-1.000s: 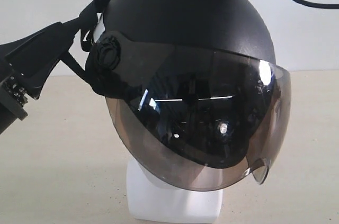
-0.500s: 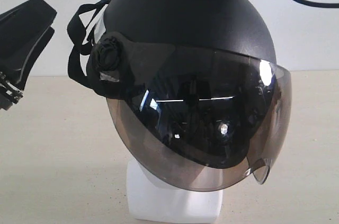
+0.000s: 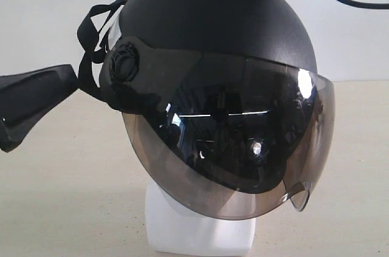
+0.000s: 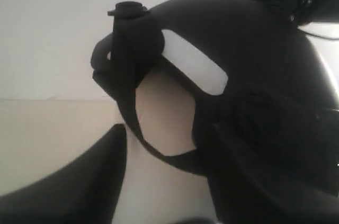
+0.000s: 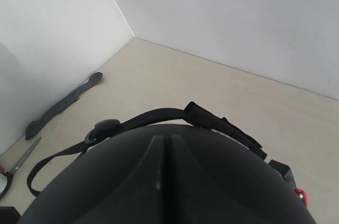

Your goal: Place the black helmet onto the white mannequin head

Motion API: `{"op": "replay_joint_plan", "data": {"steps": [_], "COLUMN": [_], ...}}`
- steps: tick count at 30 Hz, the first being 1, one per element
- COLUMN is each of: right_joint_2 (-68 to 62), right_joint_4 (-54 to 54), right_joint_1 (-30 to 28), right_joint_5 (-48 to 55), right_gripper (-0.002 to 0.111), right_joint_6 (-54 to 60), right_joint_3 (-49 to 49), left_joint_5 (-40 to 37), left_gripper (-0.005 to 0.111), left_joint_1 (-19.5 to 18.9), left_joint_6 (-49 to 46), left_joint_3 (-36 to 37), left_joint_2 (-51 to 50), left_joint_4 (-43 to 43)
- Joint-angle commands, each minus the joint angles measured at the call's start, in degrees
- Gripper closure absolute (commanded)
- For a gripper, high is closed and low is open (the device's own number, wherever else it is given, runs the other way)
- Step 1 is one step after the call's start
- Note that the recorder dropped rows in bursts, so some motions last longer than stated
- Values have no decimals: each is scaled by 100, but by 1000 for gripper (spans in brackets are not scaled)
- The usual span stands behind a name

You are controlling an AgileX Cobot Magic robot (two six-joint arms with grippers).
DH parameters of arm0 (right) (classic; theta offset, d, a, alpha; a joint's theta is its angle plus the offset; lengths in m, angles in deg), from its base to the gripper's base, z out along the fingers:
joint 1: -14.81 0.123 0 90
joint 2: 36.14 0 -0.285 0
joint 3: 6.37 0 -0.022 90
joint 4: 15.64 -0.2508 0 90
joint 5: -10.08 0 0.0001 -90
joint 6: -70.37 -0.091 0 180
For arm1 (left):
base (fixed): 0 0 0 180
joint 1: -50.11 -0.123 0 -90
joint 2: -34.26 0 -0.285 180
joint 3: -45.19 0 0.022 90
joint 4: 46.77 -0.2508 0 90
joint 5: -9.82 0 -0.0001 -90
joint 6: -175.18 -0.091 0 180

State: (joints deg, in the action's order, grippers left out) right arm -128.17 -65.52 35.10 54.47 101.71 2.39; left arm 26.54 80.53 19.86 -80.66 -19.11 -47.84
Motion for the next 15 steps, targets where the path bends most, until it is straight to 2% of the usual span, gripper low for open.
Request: {"op": "replay_joint_plan", "data": {"steps": [1, 6, 15], "right_joint_2": [-38, -38, -38], "right_joint_4": [267, 267, 267], "right_joint_1": [31, 31, 31], "right_joint_5": [725, 725, 714], "right_gripper": [109, 109, 109], "right_joint_6": [26, 26, 26], "right_joint_3": [-131, -131, -131], "left_joint_5": [-1099, -1919, -2250], "left_gripper": [62, 62, 62], "left_joint_1": [-124, -601, -666], "left_joint_6": [-508, -760, -782], "left_joint_3": [-667, -1292, -1458], "left_joint_2": [34, -276, -375], "left_joint_4": [23, 0, 0]}}
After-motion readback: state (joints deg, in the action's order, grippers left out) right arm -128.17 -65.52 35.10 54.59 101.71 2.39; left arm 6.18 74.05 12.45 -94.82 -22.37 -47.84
